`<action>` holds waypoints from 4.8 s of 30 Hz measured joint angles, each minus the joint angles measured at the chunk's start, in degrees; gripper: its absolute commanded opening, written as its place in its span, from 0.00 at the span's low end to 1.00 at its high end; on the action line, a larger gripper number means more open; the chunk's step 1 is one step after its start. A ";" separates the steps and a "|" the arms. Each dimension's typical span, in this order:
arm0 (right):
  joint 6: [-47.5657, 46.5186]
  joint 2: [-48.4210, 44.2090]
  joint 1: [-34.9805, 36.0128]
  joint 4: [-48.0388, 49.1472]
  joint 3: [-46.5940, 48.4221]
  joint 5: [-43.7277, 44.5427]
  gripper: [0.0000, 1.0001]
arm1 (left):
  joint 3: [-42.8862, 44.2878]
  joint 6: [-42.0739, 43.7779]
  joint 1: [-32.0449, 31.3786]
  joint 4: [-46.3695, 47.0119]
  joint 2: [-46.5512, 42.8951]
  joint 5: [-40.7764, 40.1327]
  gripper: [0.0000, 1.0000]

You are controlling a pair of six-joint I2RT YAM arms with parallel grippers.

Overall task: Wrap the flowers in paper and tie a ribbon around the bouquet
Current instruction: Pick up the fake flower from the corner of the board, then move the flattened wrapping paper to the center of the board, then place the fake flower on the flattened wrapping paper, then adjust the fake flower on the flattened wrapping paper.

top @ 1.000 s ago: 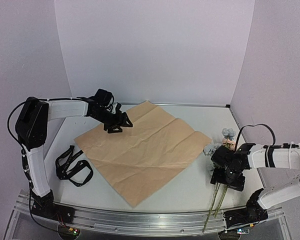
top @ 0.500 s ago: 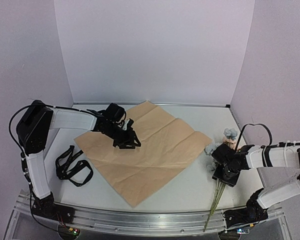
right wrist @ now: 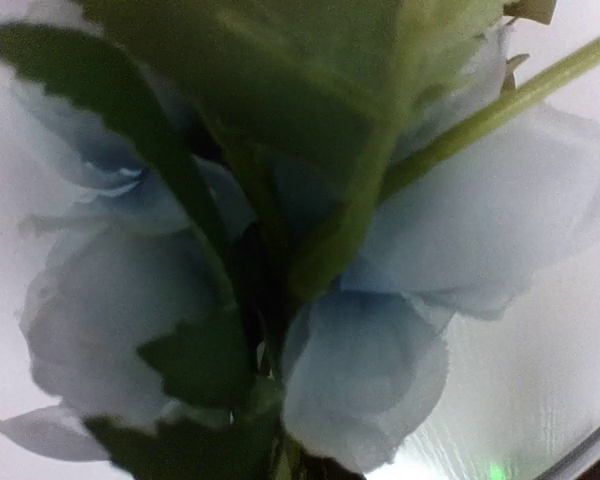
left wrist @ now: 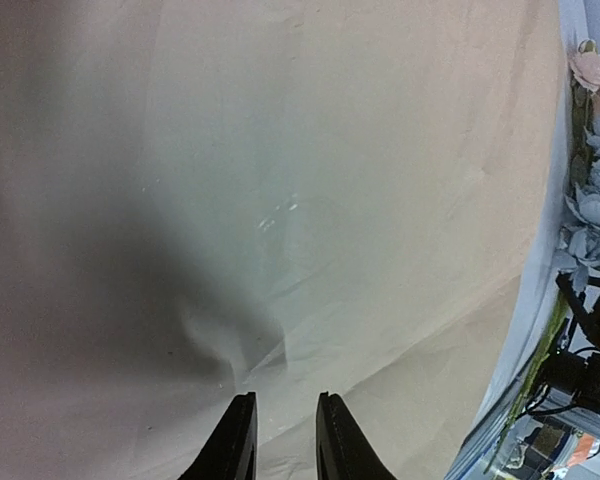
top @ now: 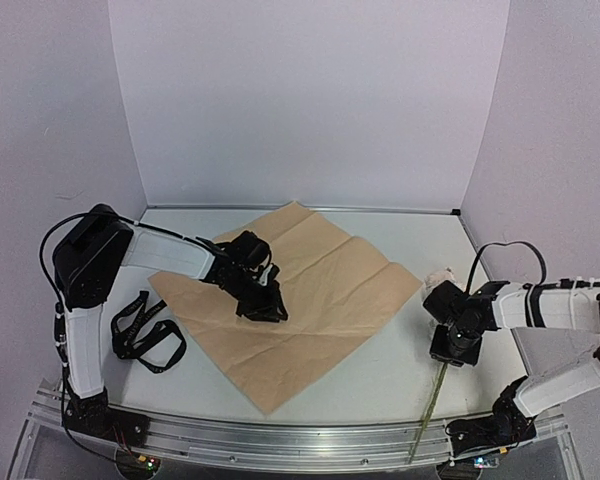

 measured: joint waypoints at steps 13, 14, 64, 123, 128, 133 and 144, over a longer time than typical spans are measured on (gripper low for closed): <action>-14.15 -9.92 -1.01 -18.05 17.83 -0.50 0.00 | 4.71 -3.94 -5.41 1.02 4.90 -0.95 0.17; -15.05 -9.83 -1.29 -18.73 19.23 -0.81 0.00 | 5.37 -4.12 -5.86 1.02 5.33 -0.98 0.17; -17.83 65.21 4.98 4.93 90.15 -21.63 0.49 | -10.53 -0.28 15.70 0.29 -8.97 2.81 0.30; -26.93 59.61 17.20 -8.56 81.73 -8.89 0.04 | -11.79 1.39 16.96 1.59 -6.62 4.32 0.29; -27.00 56.81 17.20 -8.53 81.77 -9.06 0.05 | -11.80 1.36 16.96 1.59 -6.62 4.32 0.29; -26.97 56.26 17.14 -8.45 82.36 -10.23 0.07 | -11.80 1.39 16.96 1.57 -6.62 4.32 0.28; -26.78 55.41 17.14 -8.02 78.36 -11.56 0.00 | -11.80 1.79 16.96 1.59 -6.62 4.32 0.28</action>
